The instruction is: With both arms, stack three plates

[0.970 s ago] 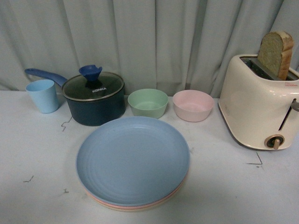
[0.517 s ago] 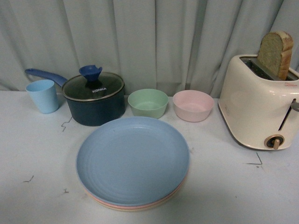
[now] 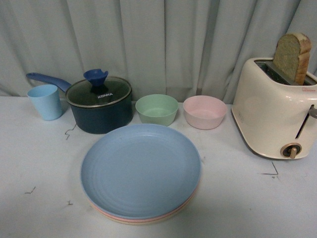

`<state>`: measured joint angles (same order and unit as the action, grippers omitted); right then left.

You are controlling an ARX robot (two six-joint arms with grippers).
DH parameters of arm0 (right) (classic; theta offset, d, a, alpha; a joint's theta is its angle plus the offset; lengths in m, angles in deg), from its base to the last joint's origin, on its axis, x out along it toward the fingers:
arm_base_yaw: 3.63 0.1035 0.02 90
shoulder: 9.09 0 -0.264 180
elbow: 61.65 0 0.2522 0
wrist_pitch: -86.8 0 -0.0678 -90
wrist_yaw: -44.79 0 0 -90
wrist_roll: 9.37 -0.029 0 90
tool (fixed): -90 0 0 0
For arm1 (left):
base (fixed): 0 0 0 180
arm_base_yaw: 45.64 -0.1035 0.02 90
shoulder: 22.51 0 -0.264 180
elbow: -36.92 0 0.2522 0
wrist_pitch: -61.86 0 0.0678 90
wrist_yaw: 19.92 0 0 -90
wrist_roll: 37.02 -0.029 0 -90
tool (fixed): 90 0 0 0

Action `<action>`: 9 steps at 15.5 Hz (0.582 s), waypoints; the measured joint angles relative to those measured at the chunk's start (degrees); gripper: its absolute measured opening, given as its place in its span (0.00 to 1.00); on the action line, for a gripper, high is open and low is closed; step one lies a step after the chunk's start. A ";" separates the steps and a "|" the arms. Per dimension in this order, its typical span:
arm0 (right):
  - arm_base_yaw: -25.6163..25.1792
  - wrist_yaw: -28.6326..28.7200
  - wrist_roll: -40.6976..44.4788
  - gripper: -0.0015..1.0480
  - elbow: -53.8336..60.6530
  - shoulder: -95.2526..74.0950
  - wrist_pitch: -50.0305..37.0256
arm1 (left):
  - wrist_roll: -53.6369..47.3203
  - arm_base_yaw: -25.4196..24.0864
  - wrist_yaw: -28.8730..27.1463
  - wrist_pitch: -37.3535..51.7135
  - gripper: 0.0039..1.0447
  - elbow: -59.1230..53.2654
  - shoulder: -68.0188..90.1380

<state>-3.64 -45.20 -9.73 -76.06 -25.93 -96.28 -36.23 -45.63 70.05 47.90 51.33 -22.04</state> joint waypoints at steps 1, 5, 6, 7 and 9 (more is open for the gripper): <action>0.00 0.00 0.00 0.02 0.00 1.33 1.03 | 0.00 0.00 0.00 0.00 0.94 0.00 0.00; 0.00 0.00 0.00 0.02 0.00 6.23 6.05 | 0.02 0.00 0.00 0.00 0.94 0.00 0.00; 0.00 0.00 0.00 0.02 0.00 7.04 7.06 | 0.00 0.00 0.00 0.00 0.94 0.00 0.00; 0.00 0.15 0.00 0.02 -0.02 12.59 15.69 | 0.00 0.00 0.02 0.00 0.94 0.00 0.00; 0.00 0.00 0.02 0.02 -0.28 16.61 16.02 | 0.00 0.00 0.02 -0.02 0.94 0.00 0.00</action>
<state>-3.64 -45.20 -9.71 -76.34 -9.32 -80.26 -36.23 -45.63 70.07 47.87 51.33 -22.04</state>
